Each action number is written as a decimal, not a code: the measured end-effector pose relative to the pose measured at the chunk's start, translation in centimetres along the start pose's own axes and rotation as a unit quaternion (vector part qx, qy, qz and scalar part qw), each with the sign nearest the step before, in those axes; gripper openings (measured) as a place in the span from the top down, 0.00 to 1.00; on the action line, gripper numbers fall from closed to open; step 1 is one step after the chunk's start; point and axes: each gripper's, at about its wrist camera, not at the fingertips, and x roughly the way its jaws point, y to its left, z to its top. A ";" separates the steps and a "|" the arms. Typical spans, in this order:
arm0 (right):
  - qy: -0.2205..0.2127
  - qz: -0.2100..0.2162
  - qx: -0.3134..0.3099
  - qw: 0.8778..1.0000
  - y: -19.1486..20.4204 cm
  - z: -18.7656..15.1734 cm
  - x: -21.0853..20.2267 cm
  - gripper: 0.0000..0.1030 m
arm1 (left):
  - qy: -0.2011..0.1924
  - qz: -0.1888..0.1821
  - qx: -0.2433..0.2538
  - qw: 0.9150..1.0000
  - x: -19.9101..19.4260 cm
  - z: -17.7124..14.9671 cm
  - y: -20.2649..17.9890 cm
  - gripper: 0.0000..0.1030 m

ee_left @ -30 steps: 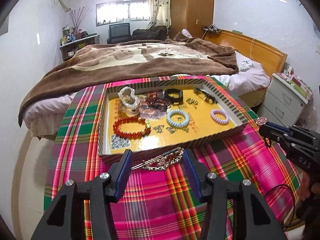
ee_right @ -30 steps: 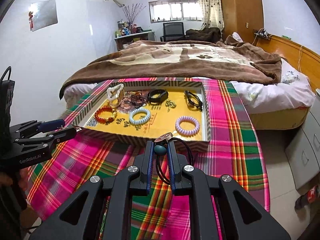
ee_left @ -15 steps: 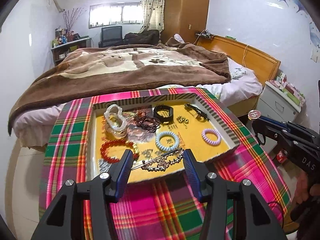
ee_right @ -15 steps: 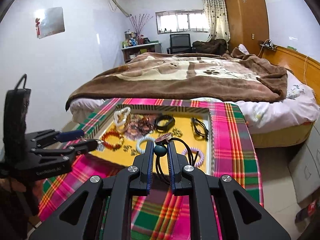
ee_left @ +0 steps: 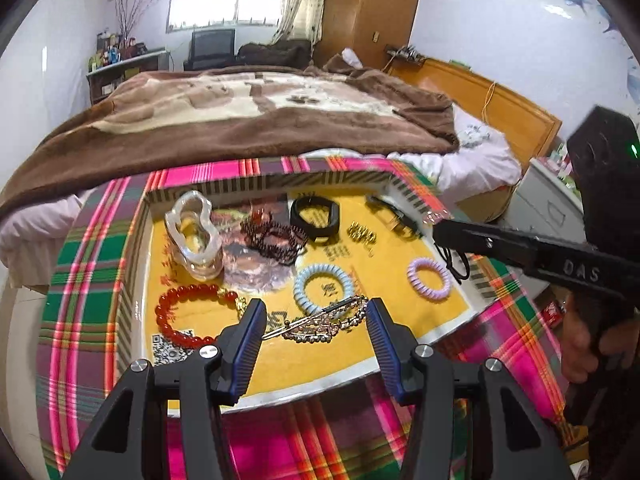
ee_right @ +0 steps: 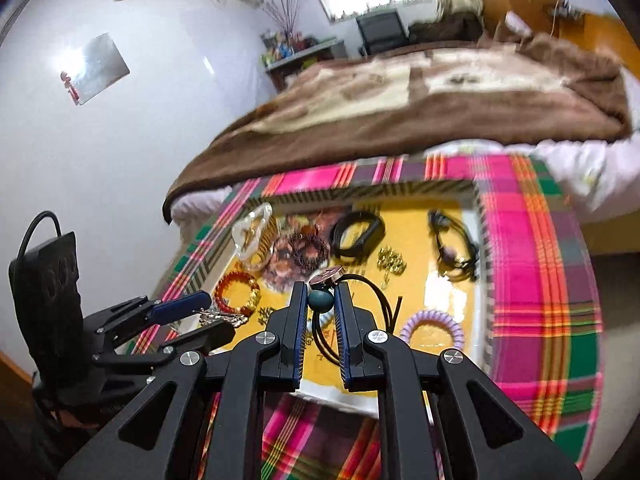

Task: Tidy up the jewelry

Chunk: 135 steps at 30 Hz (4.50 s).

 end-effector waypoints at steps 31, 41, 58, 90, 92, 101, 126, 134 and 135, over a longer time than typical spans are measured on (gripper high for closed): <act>0.056 -0.066 -0.016 0.996 -0.7 -0.7 5.6 0.82 | 0.040 0.019 -0.008 0.999 3.0 -1.1 0.3 0.37; 0.020 -0.082 -0.018 0.996 0.7 -1.7 2.8 0.74 | 0.016 0.041 -0.020 0.999 0.0 -1.3 -0.1 0.24; -0.029 -0.176 -0.059 0.982 5.3 -8.1 -3.5 0.53 | -0.010 0.106 -0.054 0.993 -6.0 -5.5 0.0 0.16; -0.036 -0.185 -0.048 0.981 7.3 -11.2 -5.5 0.53 | -0.004 0.137 -0.071 0.988 -8.2 -8.3 -0.1 0.16; -0.036 -0.184 -0.046 0.981 7.3 -11.2 -5.5 0.53 | -0.004 0.139 -0.073 0.988 -8.2 -8.2 0.0 0.16; -0.036 -0.184 -0.047 0.981 7.3 -11.4 -5.6 0.53 | -0.007 0.138 -0.080 0.987 -8.5 -8.3 0.3 0.16; -0.038 -0.184 -0.043 0.981 7.6 -11.4 -5.4 0.53 | -0.012 0.151 -0.078 0.985 -8.6 -8.2 0.0 0.16; -0.038 -0.183 -0.043 0.981 7.6 -11.5 -5.3 0.53 | -0.012 0.155 -0.075 0.985 -8.6 -8.2 -0.1 0.16; -0.038 -0.184 -0.042 0.981 7.6 -11.5 -5.3 0.53 | -0.012 0.155 -0.076 0.985 -8.6 -8.2 -0.1 0.16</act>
